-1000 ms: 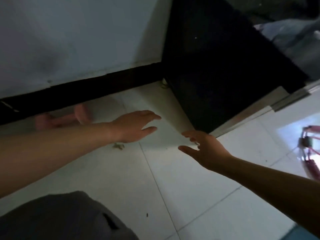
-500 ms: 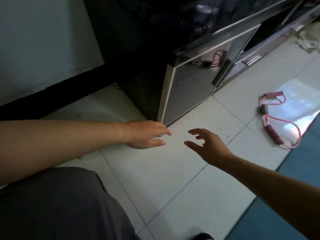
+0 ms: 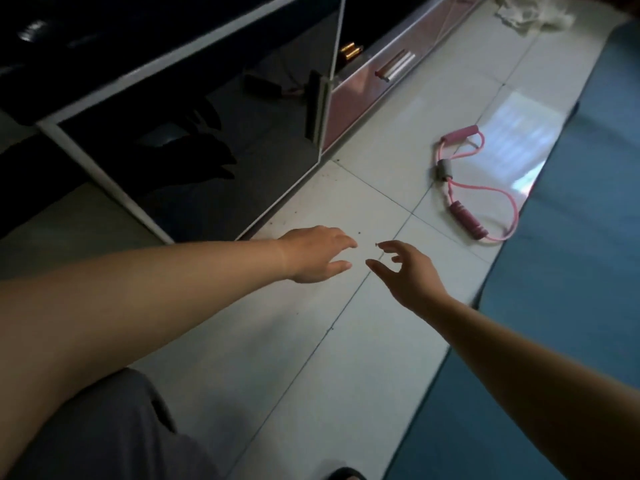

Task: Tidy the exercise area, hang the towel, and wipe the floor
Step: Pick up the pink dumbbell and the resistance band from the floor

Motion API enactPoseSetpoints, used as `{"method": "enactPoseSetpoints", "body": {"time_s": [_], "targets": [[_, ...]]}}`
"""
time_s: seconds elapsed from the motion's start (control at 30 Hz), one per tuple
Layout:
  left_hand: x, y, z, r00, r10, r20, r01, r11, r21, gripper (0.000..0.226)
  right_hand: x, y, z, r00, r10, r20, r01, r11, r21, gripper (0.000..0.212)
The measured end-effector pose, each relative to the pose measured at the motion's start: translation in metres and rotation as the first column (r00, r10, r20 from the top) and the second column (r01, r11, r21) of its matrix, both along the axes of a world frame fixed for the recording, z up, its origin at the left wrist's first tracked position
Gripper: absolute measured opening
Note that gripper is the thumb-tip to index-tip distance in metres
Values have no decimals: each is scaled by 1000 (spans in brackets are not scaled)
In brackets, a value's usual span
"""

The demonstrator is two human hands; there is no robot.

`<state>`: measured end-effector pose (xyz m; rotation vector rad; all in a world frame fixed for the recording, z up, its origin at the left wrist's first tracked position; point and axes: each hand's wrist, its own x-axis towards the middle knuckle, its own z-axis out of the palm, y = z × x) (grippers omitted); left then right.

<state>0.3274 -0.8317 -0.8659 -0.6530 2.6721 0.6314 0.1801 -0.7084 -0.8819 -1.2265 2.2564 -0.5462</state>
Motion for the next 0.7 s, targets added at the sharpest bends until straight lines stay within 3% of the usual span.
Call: {"method": "enactPoseSetpoints", "body": {"time_s": [0.33,0.7], "targets": [[-111,-11,-92,990,91,110,-80,992,-96,63,-99,7,-53,954,-299,-3,299,954,22,46],[-134,-22,-129,979,150,136,-141,987,-74,83,-143,-21,-95,944,-310,-115,312,950,-2,49]]}}
